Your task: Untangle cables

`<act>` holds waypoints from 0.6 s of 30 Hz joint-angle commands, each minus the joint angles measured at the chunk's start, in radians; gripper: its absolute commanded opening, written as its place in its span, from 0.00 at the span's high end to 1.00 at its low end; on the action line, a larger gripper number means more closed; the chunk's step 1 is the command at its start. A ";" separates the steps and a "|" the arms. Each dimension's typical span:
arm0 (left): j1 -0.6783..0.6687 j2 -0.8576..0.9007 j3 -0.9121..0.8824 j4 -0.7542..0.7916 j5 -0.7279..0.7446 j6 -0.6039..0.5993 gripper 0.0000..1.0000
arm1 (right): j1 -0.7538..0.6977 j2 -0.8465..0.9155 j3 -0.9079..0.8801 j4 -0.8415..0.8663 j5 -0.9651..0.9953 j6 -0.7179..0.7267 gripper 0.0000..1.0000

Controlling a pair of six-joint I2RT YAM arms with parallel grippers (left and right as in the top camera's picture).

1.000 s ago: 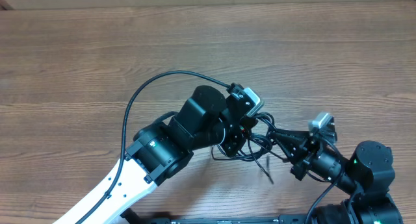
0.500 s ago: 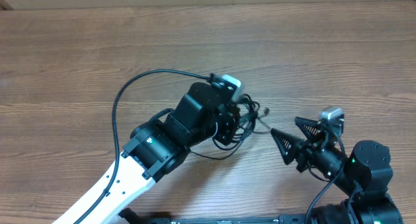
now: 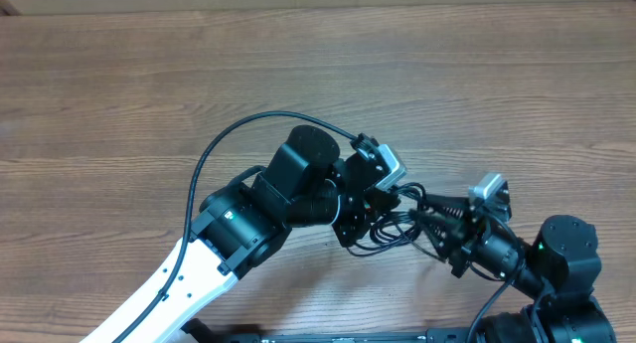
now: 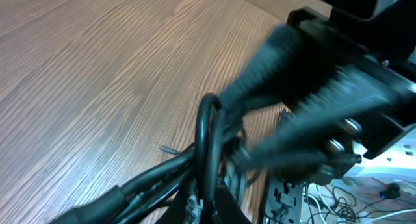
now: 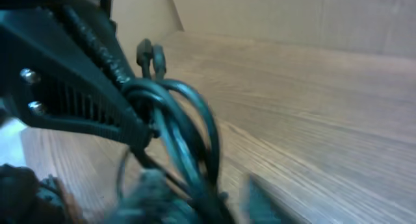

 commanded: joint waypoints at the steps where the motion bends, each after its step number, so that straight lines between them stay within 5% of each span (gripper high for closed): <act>1: -0.002 -0.008 0.010 0.022 -0.001 0.013 0.96 | -0.002 -0.005 0.014 0.017 -0.010 -0.005 0.96; 4: 0.000 -0.008 0.010 -0.010 -0.391 -0.282 0.96 | -0.002 -0.005 0.014 0.019 -0.012 0.012 0.96; 8: 0.001 -0.008 0.010 -0.060 -0.642 -0.541 0.96 | -0.002 -0.005 0.014 0.036 -0.014 0.022 0.96; 10: 0.014 -0.008 0.010 -0.072 -0.689 -0.694 0.96 | -0.002 -0.005 0.014 0.042 -0.029 0.028 0.96; 13: 0.018 -0.008 0.010 -0.069 -0.628 -0.637 0.96 | -0.002 -0.005 0.014 0.040 -0.028 0.028 0.95; 14: 0.018 -0.008 0.010 -0.067 -0.597 -0.583 0.96 | -0.002 -0.005 0.014 0.038 -0.026 0.028 0.64; 15: 0.018 -0.008 0.010 -0.063 -0.539 -0.496 0.96 | -0.002 -0.005 0.014 0.038 -0.009 0.028 0.16; 16: 0.018 -0.008 0.010 -0.057 -0.483 -0.427 0.96 | -0.002 -0.005 0.014 0.038 -0.005 0.028 0.03; 18: 0.018 -0.008 0.010 -0.047 -0.291 -0.224 0.96 | -0.002 -0.005 0.014 0.031 -0.006 0.024 0.00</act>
